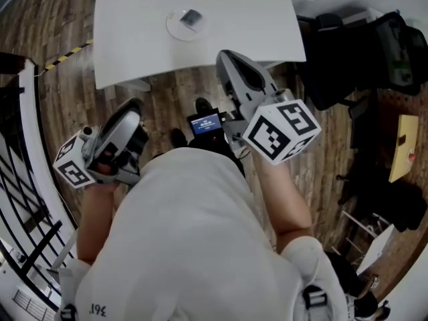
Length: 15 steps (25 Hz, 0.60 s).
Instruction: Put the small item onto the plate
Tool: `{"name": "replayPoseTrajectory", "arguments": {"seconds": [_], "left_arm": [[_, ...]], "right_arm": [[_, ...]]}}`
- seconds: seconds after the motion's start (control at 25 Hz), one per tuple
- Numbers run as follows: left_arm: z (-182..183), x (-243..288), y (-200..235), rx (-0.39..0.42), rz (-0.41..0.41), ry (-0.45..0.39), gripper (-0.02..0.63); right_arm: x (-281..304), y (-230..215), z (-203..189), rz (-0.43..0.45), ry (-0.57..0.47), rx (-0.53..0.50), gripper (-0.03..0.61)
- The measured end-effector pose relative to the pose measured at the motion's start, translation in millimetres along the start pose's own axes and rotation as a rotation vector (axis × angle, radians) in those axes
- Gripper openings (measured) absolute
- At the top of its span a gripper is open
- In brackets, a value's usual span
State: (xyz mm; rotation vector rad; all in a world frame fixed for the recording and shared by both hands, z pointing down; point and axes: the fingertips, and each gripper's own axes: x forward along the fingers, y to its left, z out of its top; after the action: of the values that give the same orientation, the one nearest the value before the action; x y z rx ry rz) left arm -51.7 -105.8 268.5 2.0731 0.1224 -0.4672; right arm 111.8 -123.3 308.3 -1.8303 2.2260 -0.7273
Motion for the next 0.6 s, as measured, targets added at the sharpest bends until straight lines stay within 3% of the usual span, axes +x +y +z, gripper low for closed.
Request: {"name": "replayPoseTrajectory", "arguments": {"seconds": [0.28, 0.6], "left_arm": [[-26, -13, -31, -0.027, -0.077, 0.092, 0.114], [-28, -22, -51, 0.006, -0.097, 0.081, 0.114]], "right_arm": [[-50, 14, -18, -0.076, -0.042, 0.049, 0.002], [-63, 50, 6, 0.008, -0.089, 0.066, 0.002]]}}
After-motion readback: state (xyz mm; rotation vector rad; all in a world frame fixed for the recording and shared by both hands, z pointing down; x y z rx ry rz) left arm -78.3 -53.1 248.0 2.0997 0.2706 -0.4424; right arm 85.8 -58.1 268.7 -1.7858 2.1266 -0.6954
